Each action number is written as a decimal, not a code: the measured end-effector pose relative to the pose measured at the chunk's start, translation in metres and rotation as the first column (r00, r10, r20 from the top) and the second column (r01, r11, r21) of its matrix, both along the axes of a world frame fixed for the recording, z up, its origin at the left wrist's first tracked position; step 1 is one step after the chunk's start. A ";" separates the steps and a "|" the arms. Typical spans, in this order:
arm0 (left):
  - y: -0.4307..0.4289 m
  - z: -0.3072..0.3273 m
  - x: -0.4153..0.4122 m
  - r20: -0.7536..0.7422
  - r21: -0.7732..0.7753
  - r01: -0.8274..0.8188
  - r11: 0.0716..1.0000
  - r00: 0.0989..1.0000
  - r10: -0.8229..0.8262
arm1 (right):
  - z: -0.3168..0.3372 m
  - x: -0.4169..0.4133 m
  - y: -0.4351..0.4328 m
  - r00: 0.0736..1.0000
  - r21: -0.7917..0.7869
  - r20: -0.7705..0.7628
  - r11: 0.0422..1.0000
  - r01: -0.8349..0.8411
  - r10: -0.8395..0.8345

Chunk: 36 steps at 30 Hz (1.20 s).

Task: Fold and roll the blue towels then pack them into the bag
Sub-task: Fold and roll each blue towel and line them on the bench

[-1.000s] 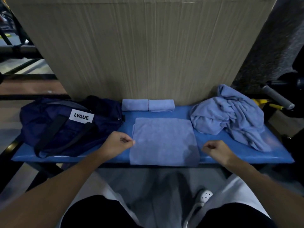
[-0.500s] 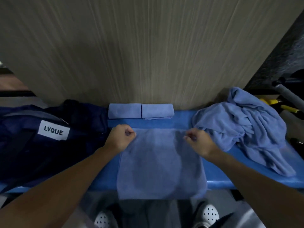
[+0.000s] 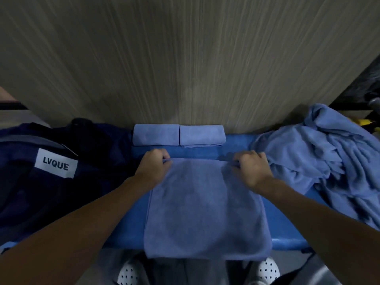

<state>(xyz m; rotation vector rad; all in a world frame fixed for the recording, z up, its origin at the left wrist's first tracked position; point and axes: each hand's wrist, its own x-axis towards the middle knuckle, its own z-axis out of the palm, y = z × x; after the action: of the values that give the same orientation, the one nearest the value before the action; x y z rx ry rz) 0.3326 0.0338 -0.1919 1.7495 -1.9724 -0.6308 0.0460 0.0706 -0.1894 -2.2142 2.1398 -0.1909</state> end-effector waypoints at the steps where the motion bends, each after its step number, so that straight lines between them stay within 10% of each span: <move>1: 0.003 0.005 0.001 -0.028 -0.014 0.005 1.000 1.000 -0.006 | 0.005 -0.001 0.003 0.997 -0.020 0.069 1.000 0.021 -0.020; 15: 0.059 0.064 0.024 -0.243 0.023 -0.017 1.000 0.970 0.023 | 0.062 -0.009 0.069 0.557 0.157 0.792 0.964 0.212 -0.252; 36: 0.049 0.011 0.020 0.025 0.095 0.032 0.995 0.999 -0.035 | 0.005 -0.013 0.057 0.857 0.162 0.471 0.975 0.152 -0.212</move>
<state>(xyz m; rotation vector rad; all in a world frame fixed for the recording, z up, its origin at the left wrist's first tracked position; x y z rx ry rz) 0.3530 0.0826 -0.1807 1.7925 -2.0242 -0.7265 0.0331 0.1274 -0.1844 -1.6634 2.0032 -0.5491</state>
